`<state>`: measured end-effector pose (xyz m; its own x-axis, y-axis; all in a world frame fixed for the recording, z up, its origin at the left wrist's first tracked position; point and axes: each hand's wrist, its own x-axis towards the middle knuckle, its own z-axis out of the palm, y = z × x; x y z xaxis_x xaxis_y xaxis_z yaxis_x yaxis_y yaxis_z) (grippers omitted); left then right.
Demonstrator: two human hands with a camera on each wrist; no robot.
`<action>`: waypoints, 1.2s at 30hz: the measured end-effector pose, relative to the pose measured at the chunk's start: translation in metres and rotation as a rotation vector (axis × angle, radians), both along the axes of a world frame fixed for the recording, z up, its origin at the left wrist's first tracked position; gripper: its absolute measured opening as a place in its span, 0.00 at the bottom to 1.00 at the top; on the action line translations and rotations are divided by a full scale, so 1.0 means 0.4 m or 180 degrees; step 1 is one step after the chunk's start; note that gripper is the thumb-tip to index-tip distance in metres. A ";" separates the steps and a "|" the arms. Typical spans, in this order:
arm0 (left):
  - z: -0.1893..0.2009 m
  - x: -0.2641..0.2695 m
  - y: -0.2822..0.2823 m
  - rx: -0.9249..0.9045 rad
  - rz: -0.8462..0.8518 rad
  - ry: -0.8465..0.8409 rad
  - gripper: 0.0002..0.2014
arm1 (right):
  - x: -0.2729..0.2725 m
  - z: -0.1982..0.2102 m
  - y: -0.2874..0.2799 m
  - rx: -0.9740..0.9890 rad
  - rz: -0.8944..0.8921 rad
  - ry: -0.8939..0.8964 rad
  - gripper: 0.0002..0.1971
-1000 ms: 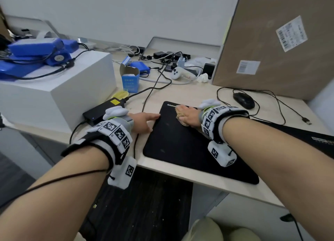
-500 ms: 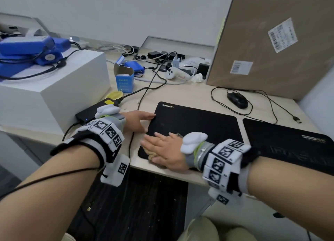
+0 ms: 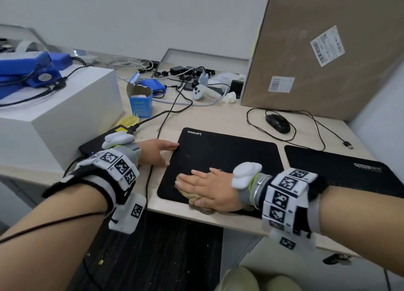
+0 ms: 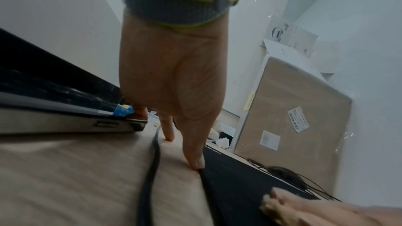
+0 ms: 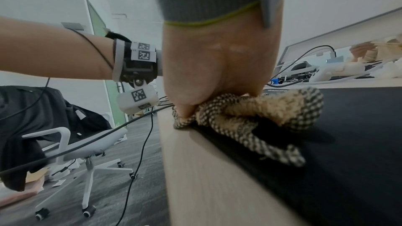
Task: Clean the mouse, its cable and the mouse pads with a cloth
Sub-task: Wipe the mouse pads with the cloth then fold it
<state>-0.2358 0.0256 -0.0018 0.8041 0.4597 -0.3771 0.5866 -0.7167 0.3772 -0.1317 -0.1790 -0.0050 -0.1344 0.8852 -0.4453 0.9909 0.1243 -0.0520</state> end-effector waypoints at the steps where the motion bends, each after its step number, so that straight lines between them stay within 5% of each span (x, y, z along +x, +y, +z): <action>1: -0.001 0.002 0.004 -0.0020 -0.0004 -0.0013 0.36 | 0.003 -0.002 -0.007 0.0011 -0.0016 -0.0015 0.29; 14: -0.021 0.005 0.017 -0.0629 0.0325 -0.0339 0.32 | -0.018 0.022 0.163 0.0307 -0.0151 0.0098 0.28; 22: -0.001 0.011 0.001 -0.0440 0.0296 -0.0090 0.37 | 0.121 0.027 0.143 0.0355 -0.1237 0.0002 0.28; 31: 0.003 0.025 0.017 -0.0108 0.0188 -0.0105 0.39 | 0.060 -0.006 0.105 0.0212 -0.0632 -0.0174 0.30; 36: 0.005 0.030 0.018 -0.0095 0.0237 -0.0124 0.36 | 0.112 0.002 0.235 0.0384 -0.0800 0.0099 0.29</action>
<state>-0.2239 0.0326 0.0002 0.7824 0.5077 -0.3607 0.6223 -0.6598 0.4212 -0.0869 -0.0850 -0.0040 0.0841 0.9389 -0.3337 0.9896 -0.1180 -0.0826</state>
